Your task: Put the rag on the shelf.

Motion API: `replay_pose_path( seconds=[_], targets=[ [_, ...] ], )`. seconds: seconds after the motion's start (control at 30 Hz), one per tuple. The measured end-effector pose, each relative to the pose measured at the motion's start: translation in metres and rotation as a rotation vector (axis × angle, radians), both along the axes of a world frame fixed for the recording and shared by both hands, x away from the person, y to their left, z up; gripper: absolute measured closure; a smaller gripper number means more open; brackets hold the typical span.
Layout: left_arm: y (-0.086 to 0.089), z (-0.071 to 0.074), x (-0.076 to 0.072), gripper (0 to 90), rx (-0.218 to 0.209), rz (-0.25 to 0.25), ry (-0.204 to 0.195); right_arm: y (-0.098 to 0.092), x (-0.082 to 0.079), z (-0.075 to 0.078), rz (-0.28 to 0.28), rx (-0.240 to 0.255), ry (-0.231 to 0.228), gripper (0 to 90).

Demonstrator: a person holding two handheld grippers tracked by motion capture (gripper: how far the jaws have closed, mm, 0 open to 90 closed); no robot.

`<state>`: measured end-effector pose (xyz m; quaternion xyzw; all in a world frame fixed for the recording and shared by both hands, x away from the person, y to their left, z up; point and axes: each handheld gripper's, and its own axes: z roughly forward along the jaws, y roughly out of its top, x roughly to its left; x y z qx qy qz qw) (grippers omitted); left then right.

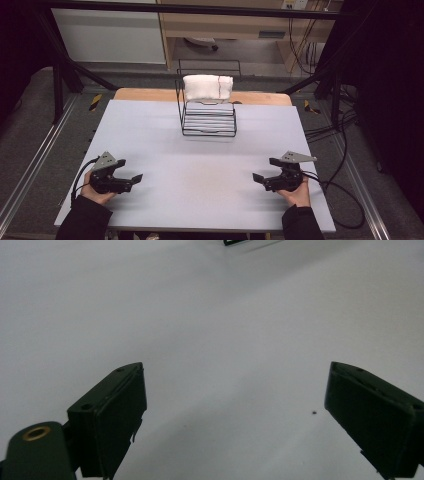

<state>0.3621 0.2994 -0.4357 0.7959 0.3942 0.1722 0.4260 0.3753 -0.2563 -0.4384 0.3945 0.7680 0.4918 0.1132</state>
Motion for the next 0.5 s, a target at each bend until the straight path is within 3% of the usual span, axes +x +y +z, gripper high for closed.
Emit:
replay_pose_path(
  seconds=[0.3,0.5],
  targets=[
    [0.0025,-0.0068,-0.0043,9.4,0.017,0.000,0.007,-0.0057,-0.0078,-0.0077,-0.009,-0.006,0.016,0.3],
    [0.0036,-0.0062,-0.0055,9.3,0.007,0.006,0.005,-0.0048,-0.0086,-0.0089,0.001,-0.014,0.018,0.3]
  ],
)
